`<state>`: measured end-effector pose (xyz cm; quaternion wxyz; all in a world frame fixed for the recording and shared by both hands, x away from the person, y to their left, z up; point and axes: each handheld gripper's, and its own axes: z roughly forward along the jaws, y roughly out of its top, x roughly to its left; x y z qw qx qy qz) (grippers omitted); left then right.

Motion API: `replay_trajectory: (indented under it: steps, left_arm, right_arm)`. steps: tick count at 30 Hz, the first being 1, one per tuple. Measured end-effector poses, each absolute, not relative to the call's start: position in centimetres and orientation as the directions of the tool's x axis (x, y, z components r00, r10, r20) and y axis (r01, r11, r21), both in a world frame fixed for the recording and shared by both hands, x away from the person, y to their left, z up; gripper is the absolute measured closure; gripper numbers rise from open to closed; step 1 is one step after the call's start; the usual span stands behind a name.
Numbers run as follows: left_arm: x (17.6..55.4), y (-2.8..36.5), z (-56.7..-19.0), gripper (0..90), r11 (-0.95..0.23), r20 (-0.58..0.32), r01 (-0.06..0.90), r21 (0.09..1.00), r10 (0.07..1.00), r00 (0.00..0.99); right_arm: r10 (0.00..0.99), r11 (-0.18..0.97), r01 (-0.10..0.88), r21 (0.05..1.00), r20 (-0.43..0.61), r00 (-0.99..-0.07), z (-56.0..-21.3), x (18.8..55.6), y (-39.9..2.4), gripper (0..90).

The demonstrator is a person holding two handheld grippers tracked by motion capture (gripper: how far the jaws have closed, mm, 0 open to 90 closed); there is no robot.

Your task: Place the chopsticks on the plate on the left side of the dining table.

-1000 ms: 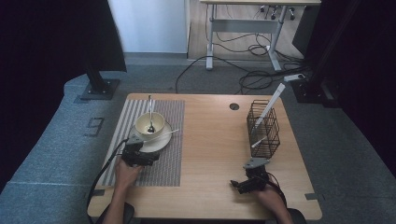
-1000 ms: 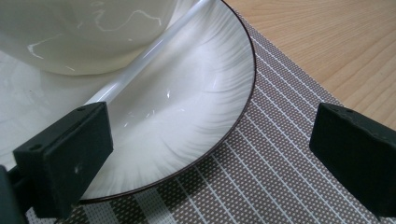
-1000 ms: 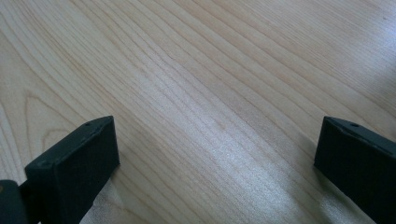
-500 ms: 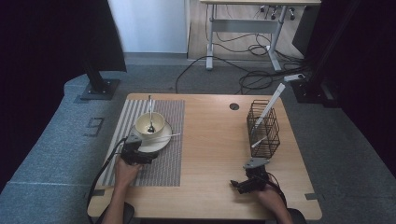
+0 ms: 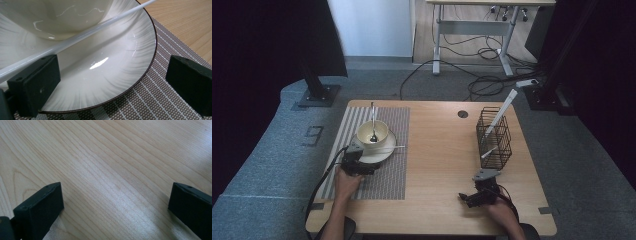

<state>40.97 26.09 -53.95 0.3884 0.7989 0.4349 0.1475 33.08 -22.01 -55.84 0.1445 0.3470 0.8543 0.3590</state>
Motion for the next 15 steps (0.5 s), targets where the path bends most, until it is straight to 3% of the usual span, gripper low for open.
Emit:
replay_trajectory:
  steps: [15]
  left_arm:
    - [41.14, 26.25, -54.01, 0.0, -0.318, -0.103, 0.582, 0.748, 0.811, 0.576]
  right_arm:
    - [0.696, 0.502, 0.489, 0.714, 0.002, -0.718, -55.84, 33.08, -22.01, 0.0]
